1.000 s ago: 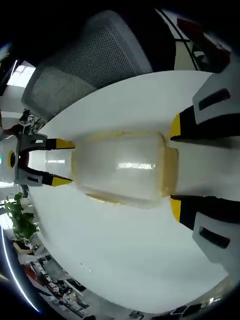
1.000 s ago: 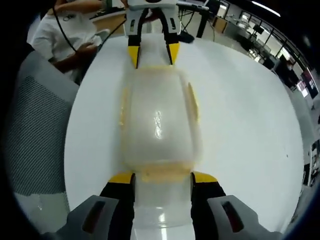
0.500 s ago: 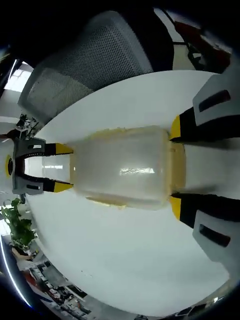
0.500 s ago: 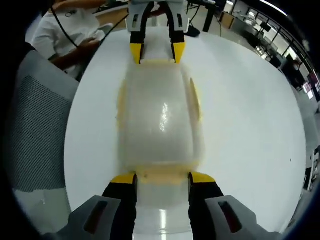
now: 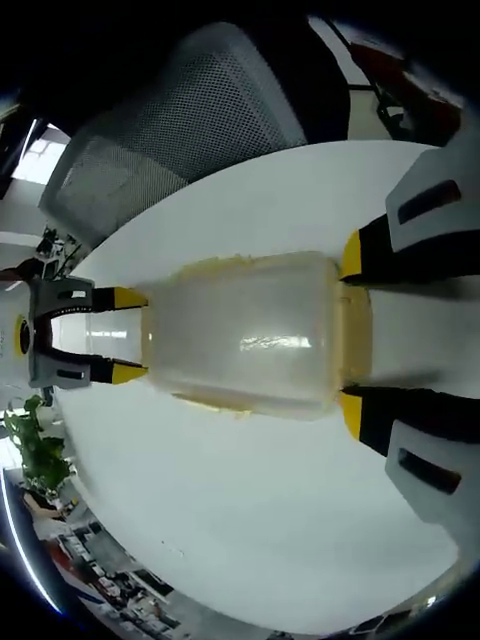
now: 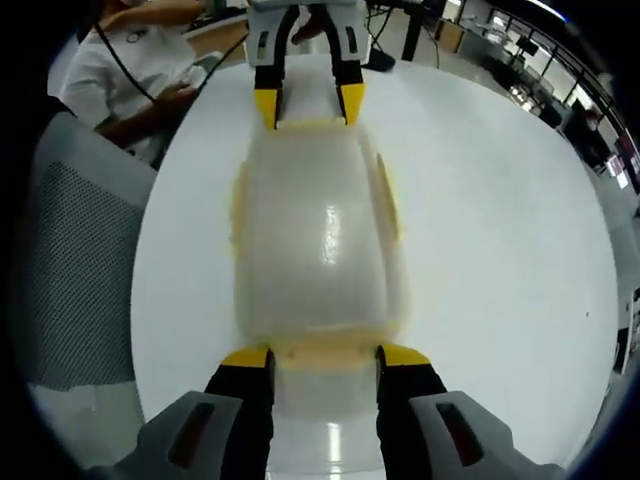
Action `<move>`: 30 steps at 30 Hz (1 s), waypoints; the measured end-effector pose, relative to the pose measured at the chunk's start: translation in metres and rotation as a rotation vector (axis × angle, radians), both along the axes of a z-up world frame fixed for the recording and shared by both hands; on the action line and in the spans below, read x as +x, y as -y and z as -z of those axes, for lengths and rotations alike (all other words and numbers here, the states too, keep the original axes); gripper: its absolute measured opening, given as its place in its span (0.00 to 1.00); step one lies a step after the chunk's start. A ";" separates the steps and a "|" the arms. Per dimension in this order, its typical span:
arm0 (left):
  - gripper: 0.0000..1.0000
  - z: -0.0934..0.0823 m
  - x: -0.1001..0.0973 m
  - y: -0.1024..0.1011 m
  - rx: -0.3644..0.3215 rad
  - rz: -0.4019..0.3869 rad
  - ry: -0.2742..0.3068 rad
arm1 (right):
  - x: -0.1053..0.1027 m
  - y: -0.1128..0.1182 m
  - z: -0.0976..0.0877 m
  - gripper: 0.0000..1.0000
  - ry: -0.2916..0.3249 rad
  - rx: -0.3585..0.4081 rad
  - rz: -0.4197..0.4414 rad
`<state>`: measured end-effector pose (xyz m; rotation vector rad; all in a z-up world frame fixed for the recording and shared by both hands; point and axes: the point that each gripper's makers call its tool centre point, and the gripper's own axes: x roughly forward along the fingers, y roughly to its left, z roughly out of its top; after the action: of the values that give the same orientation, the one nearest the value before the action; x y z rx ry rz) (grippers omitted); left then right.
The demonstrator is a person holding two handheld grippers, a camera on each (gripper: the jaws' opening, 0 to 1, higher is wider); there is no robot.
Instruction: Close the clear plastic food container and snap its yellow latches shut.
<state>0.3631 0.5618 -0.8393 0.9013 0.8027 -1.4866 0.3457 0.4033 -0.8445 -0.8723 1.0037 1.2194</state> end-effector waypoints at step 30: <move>0.37 -0.021 -0.002 -0.014 -0.053 -0.045 -0.003 | 0.003 -0.015 -0.025 0.38 0.002 0.069 -0.070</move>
<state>0.3606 0.5761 -0.8188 0.8361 0.7772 -1.4632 0.3484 0.4181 -0.8195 -0.8606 0.9309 1.3044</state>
